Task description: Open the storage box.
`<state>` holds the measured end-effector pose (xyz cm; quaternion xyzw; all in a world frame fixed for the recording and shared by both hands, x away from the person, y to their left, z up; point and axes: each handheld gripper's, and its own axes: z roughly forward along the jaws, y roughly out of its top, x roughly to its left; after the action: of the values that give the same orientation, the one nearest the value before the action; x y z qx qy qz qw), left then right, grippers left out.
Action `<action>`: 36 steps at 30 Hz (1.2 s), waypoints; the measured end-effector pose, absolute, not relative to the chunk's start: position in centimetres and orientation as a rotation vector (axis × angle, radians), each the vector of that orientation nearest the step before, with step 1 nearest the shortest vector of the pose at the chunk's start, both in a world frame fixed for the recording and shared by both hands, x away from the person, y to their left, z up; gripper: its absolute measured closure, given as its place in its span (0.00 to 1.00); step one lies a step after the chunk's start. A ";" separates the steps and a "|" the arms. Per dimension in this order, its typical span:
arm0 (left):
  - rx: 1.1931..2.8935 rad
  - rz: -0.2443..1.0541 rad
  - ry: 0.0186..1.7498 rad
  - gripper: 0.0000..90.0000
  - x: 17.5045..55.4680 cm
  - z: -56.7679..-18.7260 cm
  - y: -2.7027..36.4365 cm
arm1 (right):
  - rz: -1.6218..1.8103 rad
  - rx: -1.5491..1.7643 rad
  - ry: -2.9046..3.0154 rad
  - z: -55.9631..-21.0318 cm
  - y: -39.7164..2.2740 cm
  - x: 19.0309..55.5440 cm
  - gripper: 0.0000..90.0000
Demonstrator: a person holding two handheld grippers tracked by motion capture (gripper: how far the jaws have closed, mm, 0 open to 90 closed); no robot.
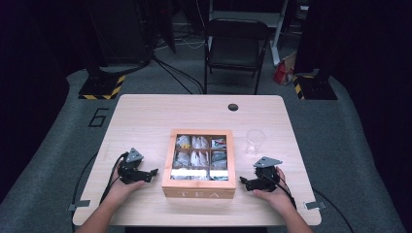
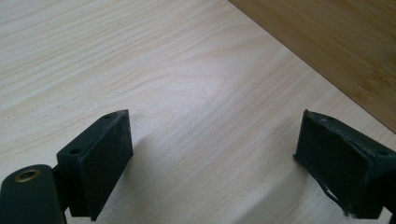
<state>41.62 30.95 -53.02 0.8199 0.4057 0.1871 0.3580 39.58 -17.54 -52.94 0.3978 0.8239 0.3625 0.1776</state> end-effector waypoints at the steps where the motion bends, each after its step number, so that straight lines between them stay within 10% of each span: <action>1: 2.116 0.483 1.047 0.12 41.6 -53.0 31.0 | 1.026 1.126 2.331 -52.9 -17.5 39.6 0.12; 36: 2.094 0.459 1.089 0.26 41.3 -52.6 31.5 | 1.049 1.170 2.306 -52.5 -18.0 39.3 0.34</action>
<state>41.29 31.50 -52.55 0.8123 0.4226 0.1779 0.3603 39.28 -17.99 -52.47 0.4129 0.8136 0.3702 0.1746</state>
